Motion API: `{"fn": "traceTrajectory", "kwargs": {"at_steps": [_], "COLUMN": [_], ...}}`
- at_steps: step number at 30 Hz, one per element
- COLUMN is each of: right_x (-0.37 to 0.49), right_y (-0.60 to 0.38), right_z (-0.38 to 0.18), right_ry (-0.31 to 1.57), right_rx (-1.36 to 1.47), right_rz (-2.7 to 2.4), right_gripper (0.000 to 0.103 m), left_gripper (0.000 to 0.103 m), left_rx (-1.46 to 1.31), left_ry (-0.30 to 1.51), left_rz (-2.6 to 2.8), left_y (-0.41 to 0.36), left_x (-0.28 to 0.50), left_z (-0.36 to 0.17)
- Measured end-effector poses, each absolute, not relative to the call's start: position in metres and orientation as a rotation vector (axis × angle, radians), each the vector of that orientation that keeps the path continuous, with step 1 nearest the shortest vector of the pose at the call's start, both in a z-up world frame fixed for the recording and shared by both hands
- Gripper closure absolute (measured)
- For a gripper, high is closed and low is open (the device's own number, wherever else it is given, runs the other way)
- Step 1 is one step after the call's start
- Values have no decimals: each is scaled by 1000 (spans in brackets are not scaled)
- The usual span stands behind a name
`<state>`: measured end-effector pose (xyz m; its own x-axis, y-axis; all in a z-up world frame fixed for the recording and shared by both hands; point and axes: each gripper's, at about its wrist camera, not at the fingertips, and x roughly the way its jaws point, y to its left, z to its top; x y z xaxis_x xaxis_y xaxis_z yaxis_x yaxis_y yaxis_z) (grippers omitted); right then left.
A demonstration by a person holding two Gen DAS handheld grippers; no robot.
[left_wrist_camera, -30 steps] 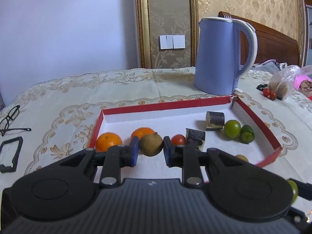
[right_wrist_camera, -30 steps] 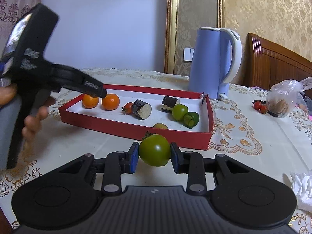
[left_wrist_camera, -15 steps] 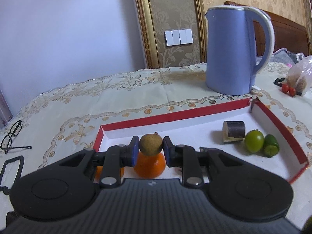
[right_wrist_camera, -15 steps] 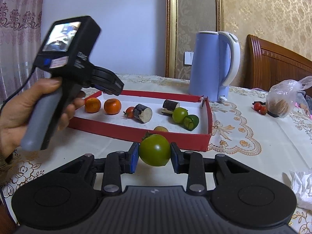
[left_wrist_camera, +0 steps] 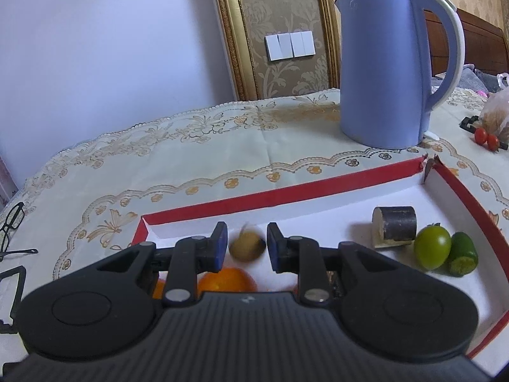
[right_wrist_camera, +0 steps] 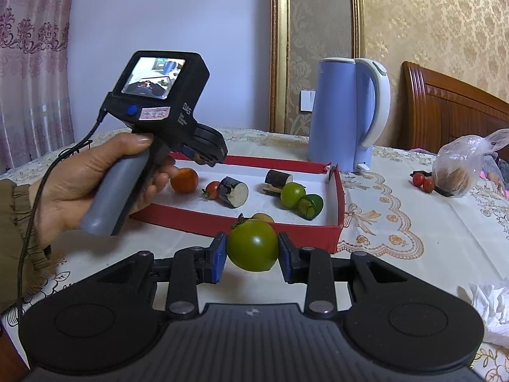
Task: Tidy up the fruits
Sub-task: 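Carry the longan into the box and release it while the right gripper grasps a green tomato, then carry the green tomato into the box and open the right gripper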
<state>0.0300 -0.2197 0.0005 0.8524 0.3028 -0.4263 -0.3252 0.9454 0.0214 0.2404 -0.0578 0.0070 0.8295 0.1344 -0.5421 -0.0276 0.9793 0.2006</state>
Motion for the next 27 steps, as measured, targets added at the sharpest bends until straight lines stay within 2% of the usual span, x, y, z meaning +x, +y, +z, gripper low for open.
{"fn": "traceTrajectory", "kwargs": {"at_steps": [4, 7, 12, 14, 19, 23, 27], "right_x": [30, 31, 36, 39, 50, 57, 64], "right_y": [-218, -216, -211, -208, -201, -197, -191], "right_z": [0, 1, 5, 6, 13, 21, 25], "right_ry": [442, 442, 437, 436, 440, 431, 425], "right_rx": [-53, -54, -62, -66, -62, -56, -62], "right_rz": [330, 332, 337, 339, 339, 336, 332], "right_gripper": [70, 70, 70, 70, 70, 70, 70], "left_gripper": [64, 61, 43, 31, 27, 18, 15], "left_rx": [186, 181, 185, 183, 134, 95, 73], "left_ry": [583, 574, 545, 532, 525, 513, 514], "left_rz": [86, 88, 117, 129, 147, 163, 166], "left_y": [-57, -54, -42, -35, -12, 2, 12], "left_x": [238, 233, 218, 211, 197, 186, 175], "left_z": [8, 9, 8, 7, 8, 7, 5]}}
